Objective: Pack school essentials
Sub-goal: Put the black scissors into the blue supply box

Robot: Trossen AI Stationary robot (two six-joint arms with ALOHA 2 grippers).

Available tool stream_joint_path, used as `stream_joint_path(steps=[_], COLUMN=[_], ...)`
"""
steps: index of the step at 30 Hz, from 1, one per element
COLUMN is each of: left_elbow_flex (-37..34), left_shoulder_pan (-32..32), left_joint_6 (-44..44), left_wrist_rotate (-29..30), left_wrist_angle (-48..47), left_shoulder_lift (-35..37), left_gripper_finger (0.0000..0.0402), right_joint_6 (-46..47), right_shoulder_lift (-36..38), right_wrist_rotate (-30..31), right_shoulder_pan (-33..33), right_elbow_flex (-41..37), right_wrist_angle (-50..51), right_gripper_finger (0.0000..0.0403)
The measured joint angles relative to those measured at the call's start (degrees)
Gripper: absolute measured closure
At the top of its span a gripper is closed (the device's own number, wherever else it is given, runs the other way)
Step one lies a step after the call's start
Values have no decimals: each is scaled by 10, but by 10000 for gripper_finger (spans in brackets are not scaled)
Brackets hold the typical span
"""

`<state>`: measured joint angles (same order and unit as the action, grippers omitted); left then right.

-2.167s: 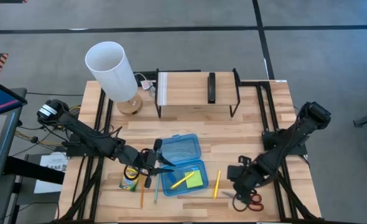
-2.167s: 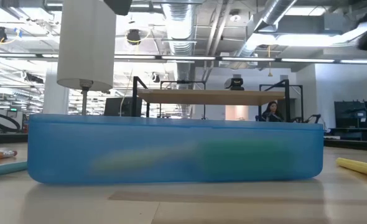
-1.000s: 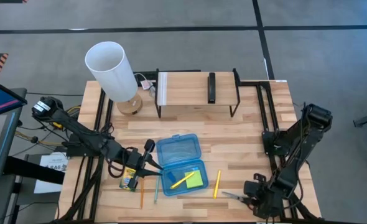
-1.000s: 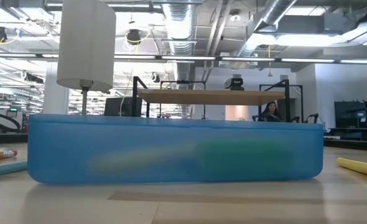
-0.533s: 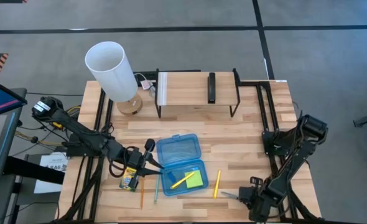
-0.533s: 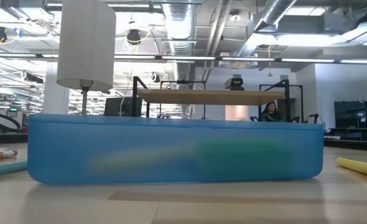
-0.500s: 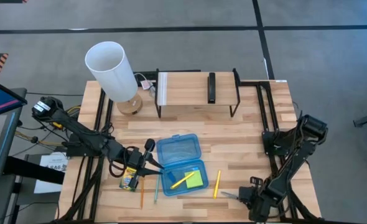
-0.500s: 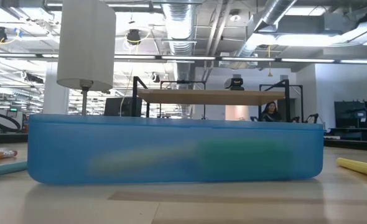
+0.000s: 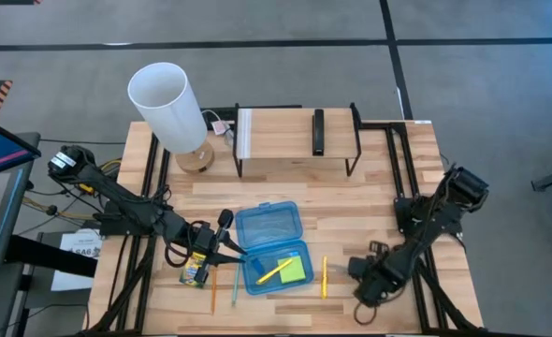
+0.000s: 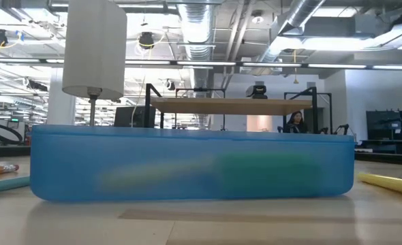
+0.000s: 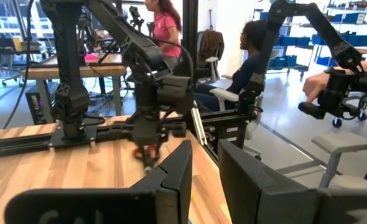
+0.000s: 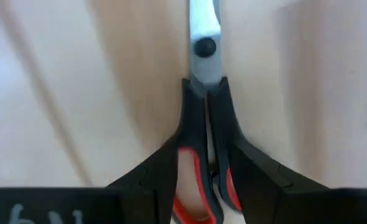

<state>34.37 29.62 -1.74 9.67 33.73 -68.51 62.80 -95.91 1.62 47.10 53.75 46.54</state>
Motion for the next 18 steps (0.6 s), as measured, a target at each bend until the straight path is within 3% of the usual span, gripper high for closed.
stream_joint_path(steps=[10,18], left_elbow_flex=[0,0], left_shoulder_pan=[0,0], left_joint_6=[-1,-4], left_wrist_rotate=[0,0], left_wrist_angle=[-7,-9], left_shoulder_lift=[0,0], left_gripper_finger=[336,336], right_joint_6=[-46,-87], right_shoulder_lift=[39,37], right_wrist_rotate=[3,21], right_shoulder_pan=[-67,-73], right_elbow_flex=[1,1], right_wrist_angle=[14,12], right_gripper_finger=[221,167])
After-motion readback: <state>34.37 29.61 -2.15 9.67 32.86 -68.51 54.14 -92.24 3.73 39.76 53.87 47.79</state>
